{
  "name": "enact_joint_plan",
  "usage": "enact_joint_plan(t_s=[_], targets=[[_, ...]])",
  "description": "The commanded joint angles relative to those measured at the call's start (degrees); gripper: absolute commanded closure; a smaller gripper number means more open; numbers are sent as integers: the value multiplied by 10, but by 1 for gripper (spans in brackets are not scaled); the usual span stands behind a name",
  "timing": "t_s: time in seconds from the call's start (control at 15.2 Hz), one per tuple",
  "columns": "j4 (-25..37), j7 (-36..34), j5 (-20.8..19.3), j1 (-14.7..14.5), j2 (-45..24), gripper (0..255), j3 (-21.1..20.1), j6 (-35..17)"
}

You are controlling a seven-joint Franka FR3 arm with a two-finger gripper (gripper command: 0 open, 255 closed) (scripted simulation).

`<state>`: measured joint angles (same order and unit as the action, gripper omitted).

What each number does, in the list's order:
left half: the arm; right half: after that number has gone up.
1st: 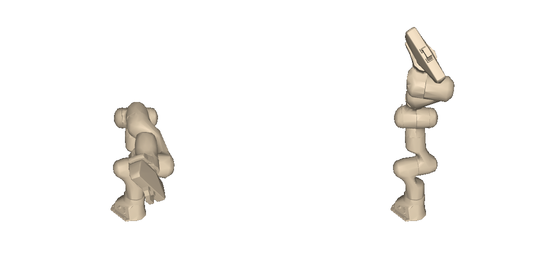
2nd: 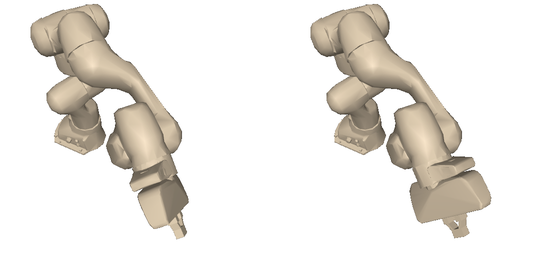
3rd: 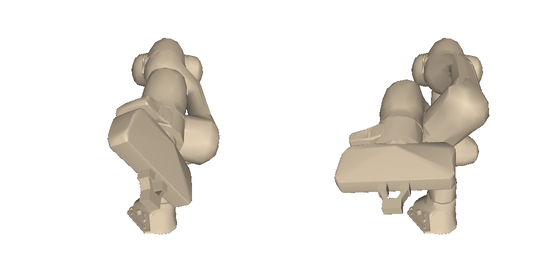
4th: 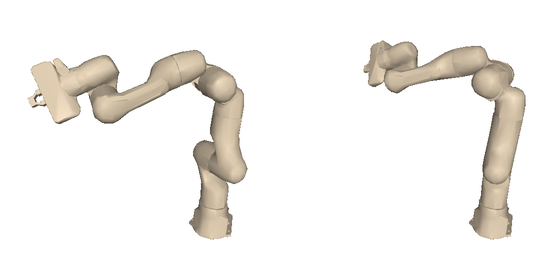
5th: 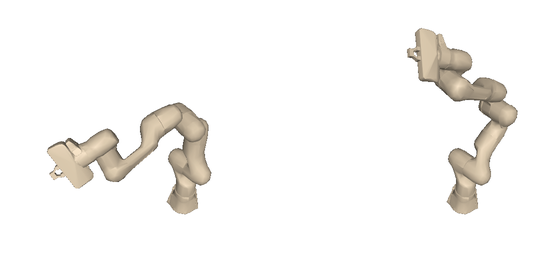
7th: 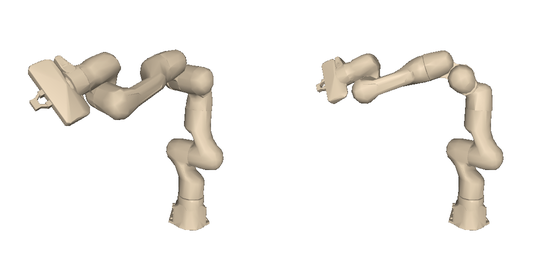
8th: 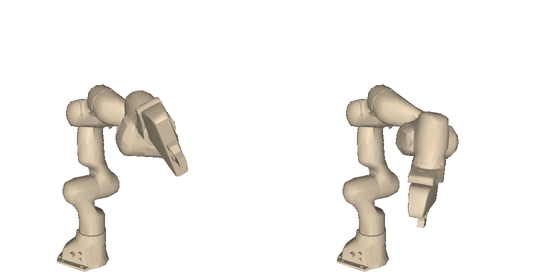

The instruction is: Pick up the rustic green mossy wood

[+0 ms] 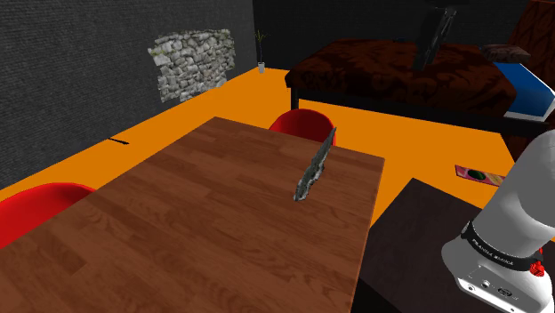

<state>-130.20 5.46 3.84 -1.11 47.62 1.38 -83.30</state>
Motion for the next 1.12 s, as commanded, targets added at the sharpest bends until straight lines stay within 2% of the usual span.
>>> enact_joint_plan(t_s=[0.0, 0.53, 1.06], targets=[[0, 0, 0, 0, 0, 0, 0, 0], [-79, -165, 43, 50, -74, 0, -55, -172], [-106, -323, 66, 99, -198, 0, -102, -344]])
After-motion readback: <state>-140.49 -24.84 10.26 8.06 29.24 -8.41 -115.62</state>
